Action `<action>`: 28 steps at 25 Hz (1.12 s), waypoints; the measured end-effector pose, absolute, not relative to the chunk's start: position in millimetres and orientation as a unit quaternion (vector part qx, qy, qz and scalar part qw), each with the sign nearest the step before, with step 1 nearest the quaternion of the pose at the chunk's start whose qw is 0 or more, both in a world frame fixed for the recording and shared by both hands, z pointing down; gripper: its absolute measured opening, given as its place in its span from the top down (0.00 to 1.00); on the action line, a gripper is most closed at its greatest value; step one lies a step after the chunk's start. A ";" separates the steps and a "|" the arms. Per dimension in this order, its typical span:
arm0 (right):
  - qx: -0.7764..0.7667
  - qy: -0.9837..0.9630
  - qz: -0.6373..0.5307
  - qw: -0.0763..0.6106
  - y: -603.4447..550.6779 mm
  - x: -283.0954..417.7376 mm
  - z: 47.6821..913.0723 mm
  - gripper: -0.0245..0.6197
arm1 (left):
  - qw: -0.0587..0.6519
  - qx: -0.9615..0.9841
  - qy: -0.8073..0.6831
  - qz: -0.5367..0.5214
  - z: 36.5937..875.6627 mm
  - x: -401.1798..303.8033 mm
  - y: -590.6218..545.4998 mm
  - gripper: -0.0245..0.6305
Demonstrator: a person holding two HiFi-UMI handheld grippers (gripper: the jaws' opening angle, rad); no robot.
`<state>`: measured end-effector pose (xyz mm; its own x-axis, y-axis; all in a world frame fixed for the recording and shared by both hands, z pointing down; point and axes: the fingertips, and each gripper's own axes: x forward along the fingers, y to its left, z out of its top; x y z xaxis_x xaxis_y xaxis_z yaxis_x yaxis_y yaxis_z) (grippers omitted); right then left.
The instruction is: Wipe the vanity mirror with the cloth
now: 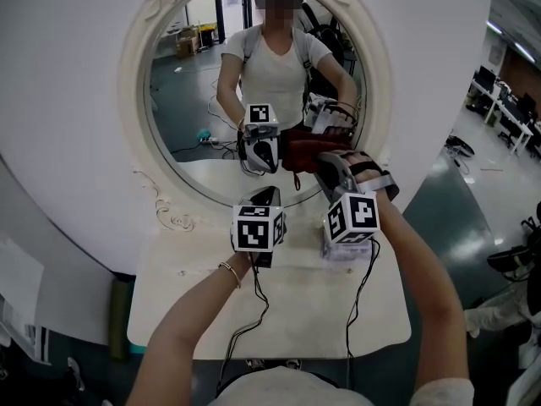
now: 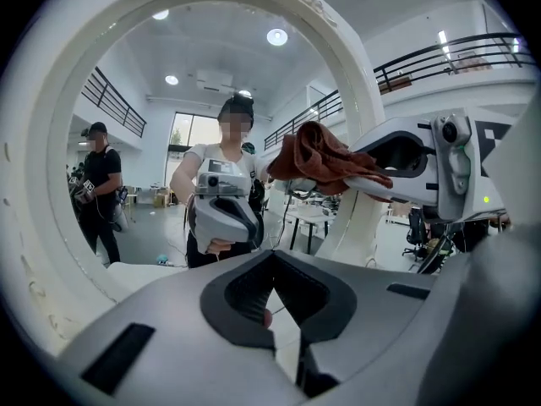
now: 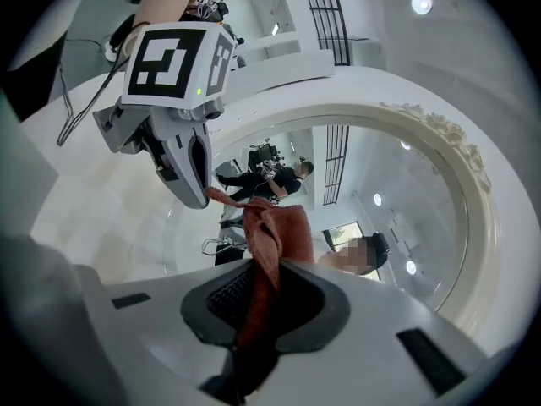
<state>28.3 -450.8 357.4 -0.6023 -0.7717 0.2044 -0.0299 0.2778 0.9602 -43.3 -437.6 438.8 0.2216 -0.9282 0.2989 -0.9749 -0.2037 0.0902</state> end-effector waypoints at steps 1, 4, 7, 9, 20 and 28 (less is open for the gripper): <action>0.278 -0.723 -0.528 0.348 -450.6 26.9 363.2 0.86 | 0.133 0.770 -0.617 0.091 442.4 -43.6 -436.8 0.96; 0.278 -0.737 -0.511 0.345 -450.1 22.7 378.7 0.86 | 0.144 0.767 -0.618 0.095 454.7 -45.1 -433.8 0.96; 0.273 -0.748 -0.496 0.346 -448.1 17.5 395.7 0.86 | 0.158 0.762 -0.620 0.096 469.4 -48.2 -430.3 0.96; 0.267 -0.754 -0.489 0.349 -447.7 12.6 408.7 0.86 | 0.170 0.758 -0.622 0.098 480.3 -51.2 -428.3 0.96; 0.221 -0.781 -0.446 0.377 -438.0 -17.0 481.8 0.86 | 0.210 0.733 -0.637 0.116 529.0 -77.5 -412.8 0.96; 0.179 -0.795 -0.418 0.401 -430.2 -42.6 522.2 0.86 | 0.240 0.707 -0.656 0.113 558.7 -107.2 -400.9 0.96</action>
